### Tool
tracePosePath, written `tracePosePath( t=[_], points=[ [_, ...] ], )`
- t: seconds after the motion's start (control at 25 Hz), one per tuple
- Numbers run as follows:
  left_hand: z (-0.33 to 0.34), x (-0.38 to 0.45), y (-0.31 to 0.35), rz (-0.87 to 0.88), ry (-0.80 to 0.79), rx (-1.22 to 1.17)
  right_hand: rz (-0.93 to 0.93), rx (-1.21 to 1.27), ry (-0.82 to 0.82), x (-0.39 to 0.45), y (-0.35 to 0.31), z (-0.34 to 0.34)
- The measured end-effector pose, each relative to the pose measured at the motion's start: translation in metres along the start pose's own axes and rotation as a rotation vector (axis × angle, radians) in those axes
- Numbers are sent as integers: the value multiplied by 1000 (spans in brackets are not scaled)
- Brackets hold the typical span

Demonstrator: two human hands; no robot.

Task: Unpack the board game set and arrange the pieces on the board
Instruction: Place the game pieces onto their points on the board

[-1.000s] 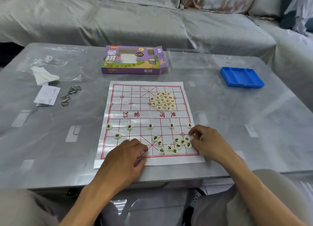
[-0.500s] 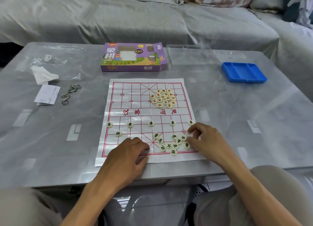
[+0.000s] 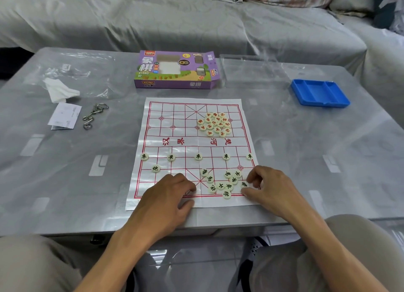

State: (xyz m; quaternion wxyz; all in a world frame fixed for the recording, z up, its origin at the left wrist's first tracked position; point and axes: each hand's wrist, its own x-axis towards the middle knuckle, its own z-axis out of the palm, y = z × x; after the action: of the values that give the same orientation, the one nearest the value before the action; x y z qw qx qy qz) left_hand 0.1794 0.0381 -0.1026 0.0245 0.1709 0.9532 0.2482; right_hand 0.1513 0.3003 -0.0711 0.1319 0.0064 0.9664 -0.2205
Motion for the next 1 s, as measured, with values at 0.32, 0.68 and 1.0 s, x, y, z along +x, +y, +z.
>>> tracePosePath(
  t=[0.32, 0.68, 1.0],
  points=[
    [0, 1, 2, -1, 1, 13, -130, 42, -40, 1, 0, 4],
    [-2, 1, 4, 3, -2, 28, -299, -13, -39, -3, -19, 8],
    [-1, 2, 6, -4, 7, 42, -419, -142, 137, 7, -39, 38]
  ],
)
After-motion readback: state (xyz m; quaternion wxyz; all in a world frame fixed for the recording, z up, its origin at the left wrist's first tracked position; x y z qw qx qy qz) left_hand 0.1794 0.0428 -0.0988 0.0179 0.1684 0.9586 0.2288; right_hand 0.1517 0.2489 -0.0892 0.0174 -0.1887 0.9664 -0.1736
